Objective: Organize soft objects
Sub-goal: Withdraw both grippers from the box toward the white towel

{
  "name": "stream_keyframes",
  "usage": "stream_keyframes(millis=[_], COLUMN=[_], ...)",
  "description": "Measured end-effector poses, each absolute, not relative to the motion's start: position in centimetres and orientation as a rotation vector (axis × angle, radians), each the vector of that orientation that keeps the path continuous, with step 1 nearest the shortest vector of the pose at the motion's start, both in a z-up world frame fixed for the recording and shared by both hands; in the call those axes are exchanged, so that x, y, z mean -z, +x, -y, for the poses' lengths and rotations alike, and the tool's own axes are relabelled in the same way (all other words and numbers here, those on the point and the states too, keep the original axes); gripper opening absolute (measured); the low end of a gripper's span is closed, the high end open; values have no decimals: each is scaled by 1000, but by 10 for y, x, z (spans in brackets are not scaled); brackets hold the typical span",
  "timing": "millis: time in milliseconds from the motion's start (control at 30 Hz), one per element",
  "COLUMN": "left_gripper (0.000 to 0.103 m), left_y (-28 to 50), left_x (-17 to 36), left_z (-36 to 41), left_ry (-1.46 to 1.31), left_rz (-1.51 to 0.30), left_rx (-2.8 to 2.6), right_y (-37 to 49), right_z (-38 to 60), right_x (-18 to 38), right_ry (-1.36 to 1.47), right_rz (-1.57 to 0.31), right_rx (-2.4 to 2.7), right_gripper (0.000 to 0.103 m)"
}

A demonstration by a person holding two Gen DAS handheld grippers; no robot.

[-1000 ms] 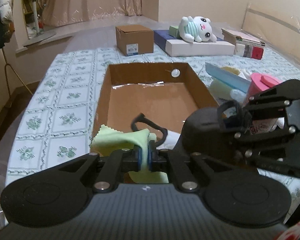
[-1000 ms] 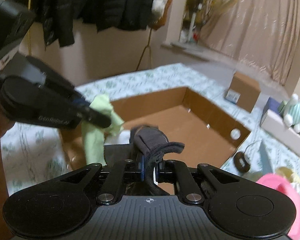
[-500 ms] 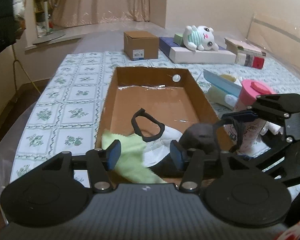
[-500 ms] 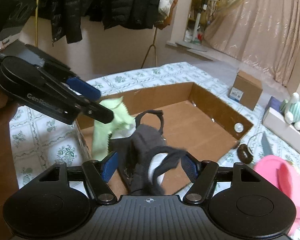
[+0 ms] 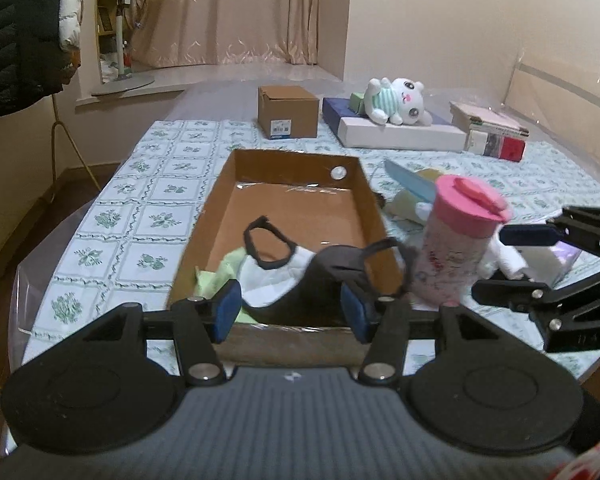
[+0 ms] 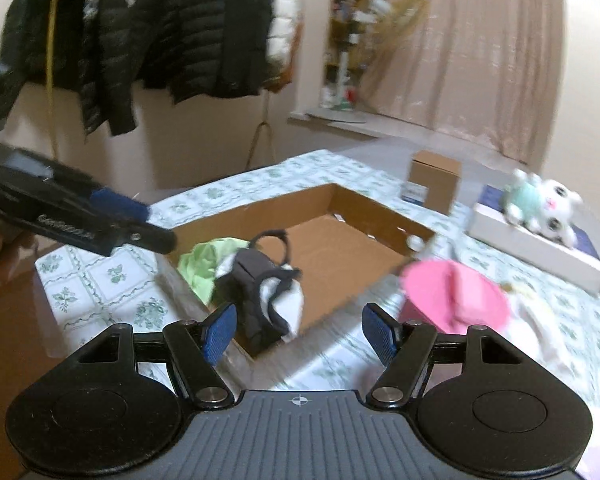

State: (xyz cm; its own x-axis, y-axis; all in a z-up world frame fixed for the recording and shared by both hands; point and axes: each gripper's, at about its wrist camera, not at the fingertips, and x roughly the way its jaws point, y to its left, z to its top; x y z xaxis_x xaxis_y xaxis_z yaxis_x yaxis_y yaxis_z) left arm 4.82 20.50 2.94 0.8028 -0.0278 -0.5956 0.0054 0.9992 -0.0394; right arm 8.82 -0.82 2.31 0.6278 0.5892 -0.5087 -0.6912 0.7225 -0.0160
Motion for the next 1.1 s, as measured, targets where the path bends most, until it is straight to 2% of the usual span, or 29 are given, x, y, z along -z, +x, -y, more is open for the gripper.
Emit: stream_keyframes(millis=[600, 1100], left_gripper=[54, 55], left_y=[24, 32], left_x=[-35, -27], left_z=[-81, -42], left_ry=[-81, -40], left_rz=[-619, -652], left_rx=[40, 91], right_y=[56, 60], right_z=[181, 210], right_x=[-33, -28], right_ry=[20, 118], right_rz=[-574, -616], right_rx=[-390, -351], right_gripper=[69, 69])
